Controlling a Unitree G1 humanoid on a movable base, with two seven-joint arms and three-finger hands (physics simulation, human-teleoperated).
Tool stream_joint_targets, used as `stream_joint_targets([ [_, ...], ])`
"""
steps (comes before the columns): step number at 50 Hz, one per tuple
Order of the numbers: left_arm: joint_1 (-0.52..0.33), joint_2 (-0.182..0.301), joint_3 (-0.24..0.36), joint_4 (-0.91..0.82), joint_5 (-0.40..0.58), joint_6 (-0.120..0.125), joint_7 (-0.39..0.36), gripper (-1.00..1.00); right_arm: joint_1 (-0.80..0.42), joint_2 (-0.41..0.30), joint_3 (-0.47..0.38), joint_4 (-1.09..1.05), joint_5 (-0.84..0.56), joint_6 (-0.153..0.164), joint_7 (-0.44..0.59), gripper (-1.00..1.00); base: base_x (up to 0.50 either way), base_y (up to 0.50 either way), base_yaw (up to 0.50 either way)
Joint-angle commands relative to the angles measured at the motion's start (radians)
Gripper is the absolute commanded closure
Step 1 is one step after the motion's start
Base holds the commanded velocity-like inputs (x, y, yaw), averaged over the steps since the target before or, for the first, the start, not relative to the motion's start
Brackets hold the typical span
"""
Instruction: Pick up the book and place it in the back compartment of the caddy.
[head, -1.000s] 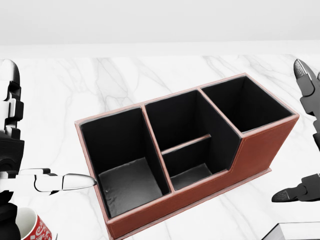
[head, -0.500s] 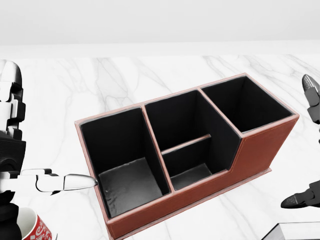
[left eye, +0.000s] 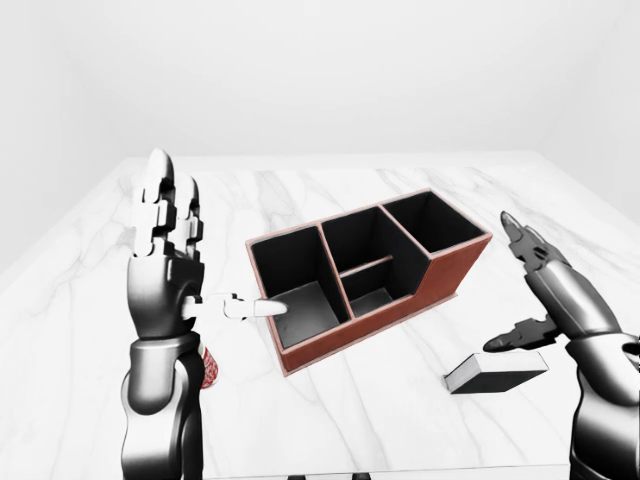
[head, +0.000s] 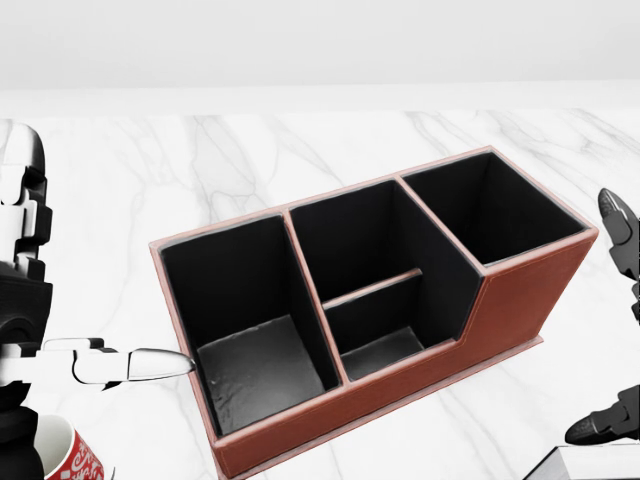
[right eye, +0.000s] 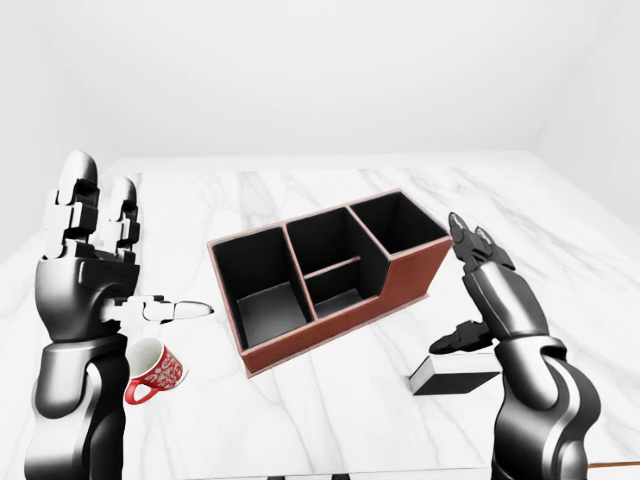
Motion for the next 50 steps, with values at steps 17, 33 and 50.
stream_joint_targets([
  [17,-0.001,0.0,-0.002,-0.002,0.001,0.0,0.001,-1.0,0.05,0.02,0.002,0.079,-0.034,0.0,0.003,-1.0,0.0,0.0,0.0],
  [33,0.0,-0.001,-0.003,-0.005,0.001,0.0,0.002,-1.0,0.067,0.024,-0.002,0.114,-0.061,-0.011,0.006,-1.0,0.0,0.0,0.0],
  [50,-0.003,0.0,0.0,-0.011,0.0,0.0,0.002,-1.0,0.084,0.027,-0.012,0.144,-0.082,-0.059,0.004,-1.0,0.0,0.0,0.0],
])
